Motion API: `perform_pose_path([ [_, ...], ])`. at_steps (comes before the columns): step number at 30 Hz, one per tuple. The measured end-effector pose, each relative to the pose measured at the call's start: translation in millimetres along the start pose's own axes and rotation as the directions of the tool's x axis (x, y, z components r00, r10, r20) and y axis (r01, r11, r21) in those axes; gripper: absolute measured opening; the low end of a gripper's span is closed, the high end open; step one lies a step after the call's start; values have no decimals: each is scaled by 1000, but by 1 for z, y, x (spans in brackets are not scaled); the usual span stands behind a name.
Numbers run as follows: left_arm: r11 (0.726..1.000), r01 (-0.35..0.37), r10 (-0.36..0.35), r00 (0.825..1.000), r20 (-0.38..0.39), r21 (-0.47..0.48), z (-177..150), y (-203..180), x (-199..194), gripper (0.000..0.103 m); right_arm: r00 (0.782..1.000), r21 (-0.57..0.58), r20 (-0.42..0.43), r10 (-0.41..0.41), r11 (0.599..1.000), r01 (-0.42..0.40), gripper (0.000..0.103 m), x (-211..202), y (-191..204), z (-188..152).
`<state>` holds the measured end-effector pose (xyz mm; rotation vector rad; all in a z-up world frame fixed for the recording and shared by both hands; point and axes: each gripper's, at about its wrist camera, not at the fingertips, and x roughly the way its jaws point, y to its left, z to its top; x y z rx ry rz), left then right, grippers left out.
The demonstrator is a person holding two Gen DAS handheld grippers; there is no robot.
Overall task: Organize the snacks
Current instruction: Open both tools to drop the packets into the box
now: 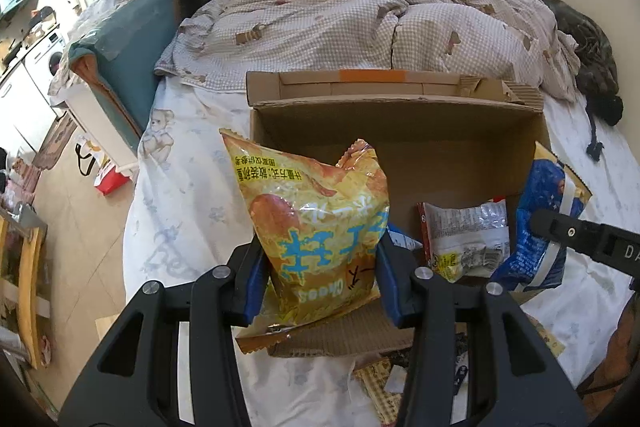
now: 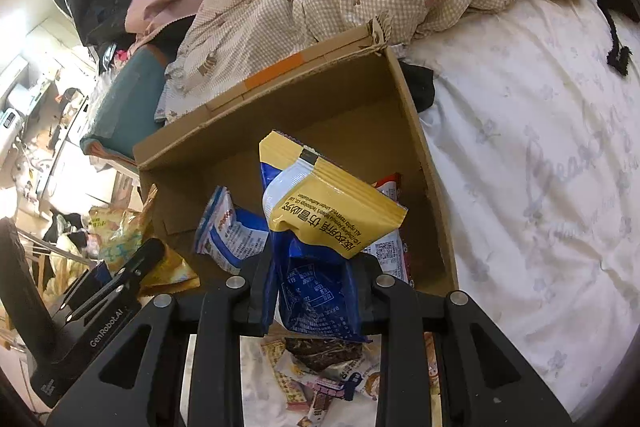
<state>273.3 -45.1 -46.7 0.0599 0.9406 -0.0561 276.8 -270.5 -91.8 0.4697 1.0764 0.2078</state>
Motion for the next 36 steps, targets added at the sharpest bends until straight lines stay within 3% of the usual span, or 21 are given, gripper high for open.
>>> perform_pose_path([
  [10,1000,3,-3,1000,-16,-27,0,6,14,43,999,-22,-43,6,1000,-7,29,24,6,-1],
  [19,1000,-17,17,1000,4,-15,-1,3,9,44,1000,-45,-16,3,999,-3,32,19,14,-3],
  [22,999,-42,41,999,34,23,-2,-3,5,45,1000,-6,16,-23,1000,23,45,15,8,-2],
  [23,997,-58,56,997,44,46,-3,-5,4,46,999,10,26,-35,999,35,63,13,5,-2],
  [24,997,-62,59,997,47,51,-3,-5,3,48,998,24,36,-41,999,41,76,11,2,-3],
  [27,999,-47,47,998,52,9,-2,0,0,71,998,42,47,-33,999,31,76,6,-2,0],
  [32,998,-68,67,993,94,11,-2,-1,-9,78,998,32,41,-40,999,39,76,2,1,0],
  [34,998,-59,59,994,95,4,-2,0,-11,87,998,27,40,-39,999,38,76,0,3,-1],
  [36,999,-45,45,995,83,-5,-2,1,-11,87,998,22,42,-41,999,40,76,-3,5,-1],
])
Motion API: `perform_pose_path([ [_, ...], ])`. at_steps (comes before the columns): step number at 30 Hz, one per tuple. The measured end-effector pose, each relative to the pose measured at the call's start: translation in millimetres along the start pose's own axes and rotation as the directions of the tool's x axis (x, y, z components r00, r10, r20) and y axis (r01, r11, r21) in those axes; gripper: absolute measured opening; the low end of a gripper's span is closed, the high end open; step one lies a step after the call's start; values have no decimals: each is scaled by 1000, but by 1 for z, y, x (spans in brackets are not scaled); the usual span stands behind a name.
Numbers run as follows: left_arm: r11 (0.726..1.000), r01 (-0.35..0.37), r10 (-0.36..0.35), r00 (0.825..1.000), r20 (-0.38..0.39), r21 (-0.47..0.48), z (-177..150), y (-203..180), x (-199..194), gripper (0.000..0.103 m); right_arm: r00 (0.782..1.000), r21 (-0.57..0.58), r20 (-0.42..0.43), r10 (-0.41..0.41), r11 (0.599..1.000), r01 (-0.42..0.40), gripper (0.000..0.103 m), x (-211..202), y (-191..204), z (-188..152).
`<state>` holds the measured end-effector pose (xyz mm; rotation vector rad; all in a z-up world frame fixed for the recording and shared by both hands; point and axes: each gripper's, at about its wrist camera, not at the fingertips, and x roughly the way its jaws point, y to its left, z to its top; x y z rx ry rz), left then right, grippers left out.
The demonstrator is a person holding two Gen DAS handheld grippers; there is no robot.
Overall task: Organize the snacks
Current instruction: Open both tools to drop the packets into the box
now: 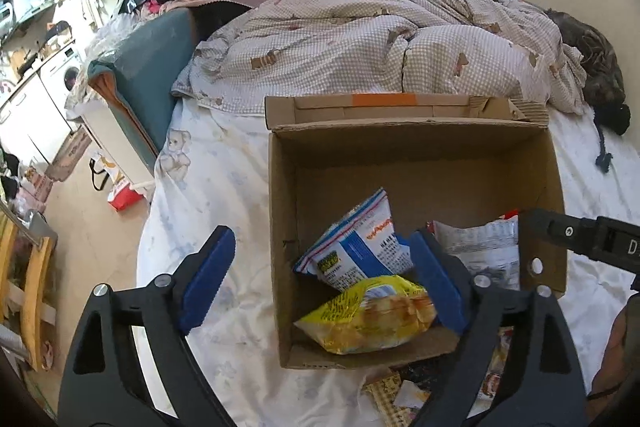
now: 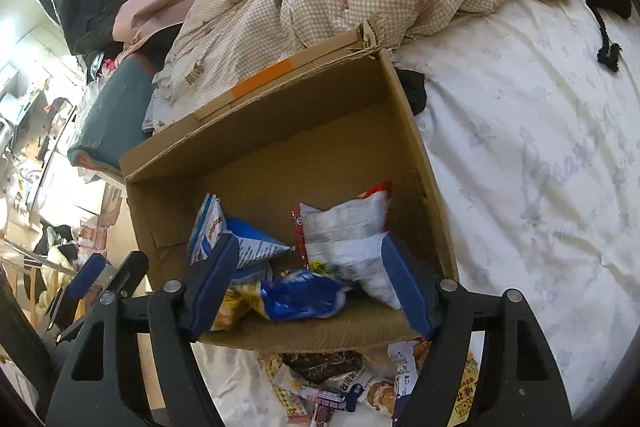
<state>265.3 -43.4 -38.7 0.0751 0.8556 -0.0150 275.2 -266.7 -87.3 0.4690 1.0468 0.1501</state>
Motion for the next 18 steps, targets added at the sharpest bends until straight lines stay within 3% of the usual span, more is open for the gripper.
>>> perform_pose_path([
  [6,999,31,-31,999,-7,-24,0,5,-8,87,999,-7,22,-27,1000,27,76,-12,1,-2],
  [11,999,52,-51,998,47,-5,-2,5,-32,87,988,-37,103,-112,992,117,89,-30,-1,-11],
  [18,998,58,-55,989,138,-14,-8,17,-64,87,974,-38,161,-159,985,167,94,-64,-7,-28],
])
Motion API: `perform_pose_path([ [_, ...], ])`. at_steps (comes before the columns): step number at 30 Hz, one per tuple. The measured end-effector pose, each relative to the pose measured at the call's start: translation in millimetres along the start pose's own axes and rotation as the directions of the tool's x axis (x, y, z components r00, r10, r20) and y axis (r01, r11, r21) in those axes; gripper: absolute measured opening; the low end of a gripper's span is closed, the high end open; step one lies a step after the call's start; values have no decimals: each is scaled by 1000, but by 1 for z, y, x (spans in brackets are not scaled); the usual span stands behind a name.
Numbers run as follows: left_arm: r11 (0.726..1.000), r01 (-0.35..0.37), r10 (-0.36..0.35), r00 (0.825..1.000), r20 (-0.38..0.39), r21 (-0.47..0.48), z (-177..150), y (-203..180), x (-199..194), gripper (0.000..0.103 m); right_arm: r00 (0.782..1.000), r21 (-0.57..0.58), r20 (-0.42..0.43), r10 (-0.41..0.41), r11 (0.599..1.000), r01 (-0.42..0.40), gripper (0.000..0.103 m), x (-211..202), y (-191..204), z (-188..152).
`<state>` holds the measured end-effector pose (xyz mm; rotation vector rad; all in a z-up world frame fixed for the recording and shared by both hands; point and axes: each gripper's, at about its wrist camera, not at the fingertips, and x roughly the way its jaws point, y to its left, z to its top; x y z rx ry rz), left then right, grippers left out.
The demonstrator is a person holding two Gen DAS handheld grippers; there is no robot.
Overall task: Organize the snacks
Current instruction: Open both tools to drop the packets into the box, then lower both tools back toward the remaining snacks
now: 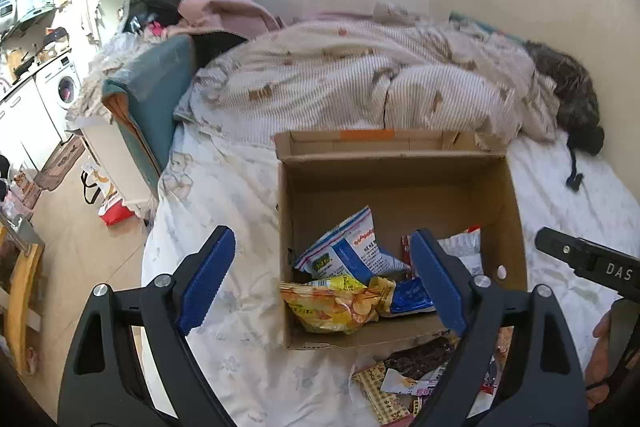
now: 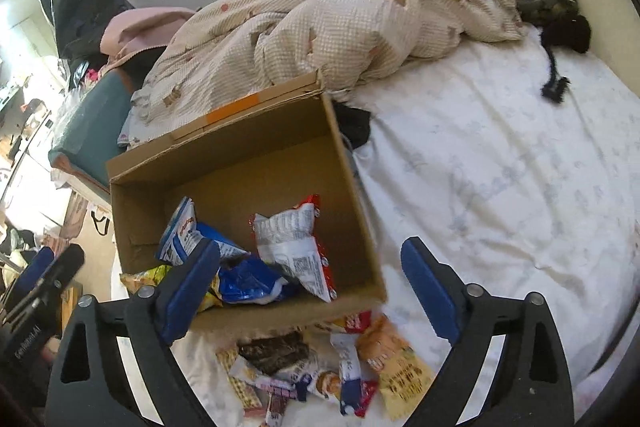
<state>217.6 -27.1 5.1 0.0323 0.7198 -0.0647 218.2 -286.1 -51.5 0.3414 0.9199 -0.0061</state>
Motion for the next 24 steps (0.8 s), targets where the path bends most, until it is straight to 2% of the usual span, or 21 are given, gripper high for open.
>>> perform_pose_path([
  [2,1000,-15,16,1000,22,-10,-4,6,-11,87,999,-29,28,-15,999,16,94,-13,1,-5],
  [4,999,3,-1,999,53,-37,-7,13,-20,87,999,-39,45,-29,999,31,94,-22,-1,-10],
  [6,998,7,-1,996,93,-61,-11,19,-30,87,998,-26,53,-44,999,45,94,-30,-6,-17],
  [8,998,-12,18,995,99,-68,-15,23,-36,87,997,-7,55,-55,998,56,94,-37,-12,-23],
  [12,997,-31,35,998,56,-72,-25,26,-40,87,997,10,46,-55,998,54,94,-45,-20,-34],
  [15,999,-32,30,999,-41,-43,-32,21,-36,87,999,15,21,-46,999,46,94,-47,-24,-41],
  [17,999,-21,19,999,-49,-46,-36,19,-38,87,997,8,-9,-71,997,71,94,-46,-25,-47],
  [20,999,-30,28,998,-61,-39,-44,16,-40,87,998,5,-25,-53,999,53,94,-46,-24,-53],
  [24,996,9,-18,995,-98,-86,-51,20,-37,87,998,-7,-26,-63,998,63,94,-49,-26,-61],
])
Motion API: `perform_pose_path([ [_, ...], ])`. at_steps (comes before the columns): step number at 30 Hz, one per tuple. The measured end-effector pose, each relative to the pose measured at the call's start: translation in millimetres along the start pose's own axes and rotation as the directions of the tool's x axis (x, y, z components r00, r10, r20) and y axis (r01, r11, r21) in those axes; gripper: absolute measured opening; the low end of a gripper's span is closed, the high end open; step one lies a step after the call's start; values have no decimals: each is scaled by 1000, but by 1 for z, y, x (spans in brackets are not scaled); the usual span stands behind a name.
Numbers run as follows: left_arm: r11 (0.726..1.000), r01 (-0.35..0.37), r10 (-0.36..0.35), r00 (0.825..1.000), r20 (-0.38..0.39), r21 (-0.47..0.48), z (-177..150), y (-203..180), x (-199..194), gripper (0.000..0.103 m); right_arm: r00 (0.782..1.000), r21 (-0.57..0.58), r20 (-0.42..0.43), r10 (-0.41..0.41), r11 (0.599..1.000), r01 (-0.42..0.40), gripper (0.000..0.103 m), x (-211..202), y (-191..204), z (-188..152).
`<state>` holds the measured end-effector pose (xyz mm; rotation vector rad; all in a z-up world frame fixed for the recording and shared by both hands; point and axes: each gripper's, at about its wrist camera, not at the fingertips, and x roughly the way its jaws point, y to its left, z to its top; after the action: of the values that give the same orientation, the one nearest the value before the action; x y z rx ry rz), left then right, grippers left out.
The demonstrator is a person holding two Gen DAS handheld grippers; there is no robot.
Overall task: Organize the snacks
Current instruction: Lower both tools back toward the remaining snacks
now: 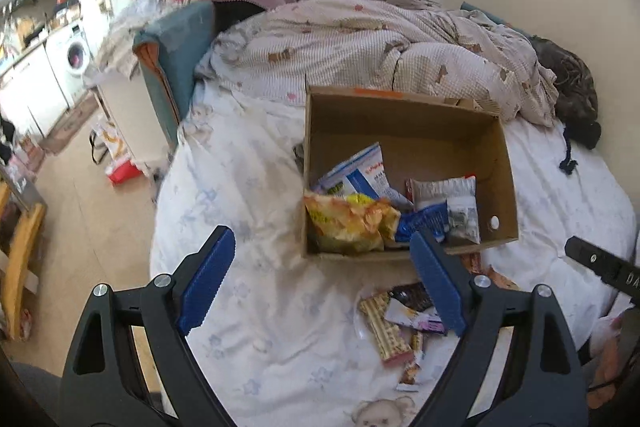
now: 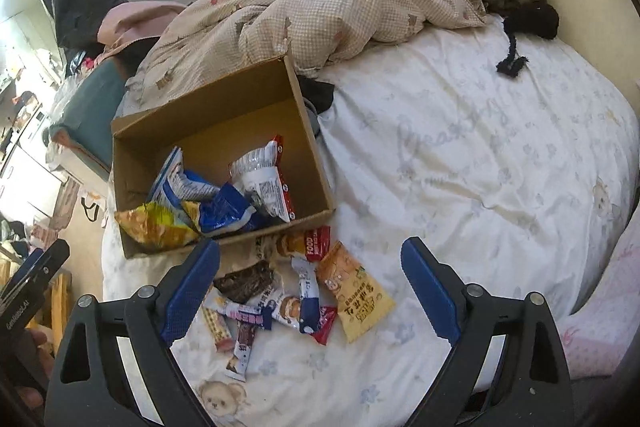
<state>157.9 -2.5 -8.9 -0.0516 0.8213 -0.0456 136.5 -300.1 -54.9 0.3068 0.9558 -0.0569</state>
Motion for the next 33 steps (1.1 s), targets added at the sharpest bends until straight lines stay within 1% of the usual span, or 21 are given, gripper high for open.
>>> perform_pose_path([
  [1,1000,19,-19,1000,0,-17,-2,2,-1,87,1000,7,-1,-6,1000,6,94,0,-2,-2],
  [3,999,23,-23,1000,-11,-25,-3,2,0,87,1000,33,-12,-1,999,1,94,4,-9,-5],
  [4,999,29,-29,999,-24,-30,-5,2,2,87,999,52,-35,10,999,-9,94,10,-14,-6],
  [6,999,31,-33,998,-57,-39,-9,3,9,87,996,85,-78,47,996,-40,94,23,-22,-8],
  [7,999,33,-36,996,-79,-40,-12,2,13,87,994,99,-100,50,994,-40,94,29,-26,-10],
  [9,998,39,-45,988,-147,-41,-20,-1,26,87,987,152,-145,62,988,-39,94,40,-35,-14],
  [12,997,55,-67,967,-247,-53,-37,-8,48,87,984,172,-165,67,984,-39,94,46,-39,-17],
  [16,993,56,-91,922,-377,-103,-59,-17,82,85,981,202,-171,93,978,-58,94,48,-43,-18],
  [17,993,50,-90,911,-403,-109,-64,-19,89,83,981,205,-170,97,977,-61,94,48,-43,-18],
  [18,992,50,-97,894,-438,-118,-70,-22,100,79,981,204,-169,98,977,-63,94,48,-43,-17],
  [19,991,52,-105,881,-461,-126,-75,-24,107,74,981,202,-168,97,977,-62,94,48,-43,-16],
  [20,989,54,-115,863,-492,-135,-82,-28,116,72,982,199,-166,92,978,-59,94,47,-44,-16],
  [22,992,57,-110,841,-529,-116,-90,-38,129,68,983,203,-164,85,978,-51,94,46,-47,-16],
  [24,995,60,-93,831,-548,-78,-96,-49,137,63,983,217,-164,87,975,-50,94,45,-53,-17],
  [26,996,75,-86,818,-569,-43,-102,-60,143,63,982,233,-168,87,971,-46,94,44,-58,-17],
  [27,997,70,-73,815,-575,-26,-105,-64,147,62,982,241,-168,89,969,-46,94,44,-61,-17],
  [29,998,55,-51,811,-583,-11,-109,-66,154,54,982,250,-167,83,967,-40,94,44,-64,-17],
  [30,999,43,-40,806,-590,-9,-111,-65,157,47,982,252,-168,81,967,-37,94,44,-65,-17],
  [31,999,35,-35,805,-592,-12,-112,-63,158,39,982,254,-172,82,966,-36,94,45,-65,-18],
  [32,1000,26,-28,806,-591,-12,-112,-61,158,34,980,255,-179,85,966,-37,94,46,-65,-18],
  [33,1000,18,-17,804,-594,-4,-111,-58,157,25,980,253,-181,86,967,-38,94,47,-64,-18],
])
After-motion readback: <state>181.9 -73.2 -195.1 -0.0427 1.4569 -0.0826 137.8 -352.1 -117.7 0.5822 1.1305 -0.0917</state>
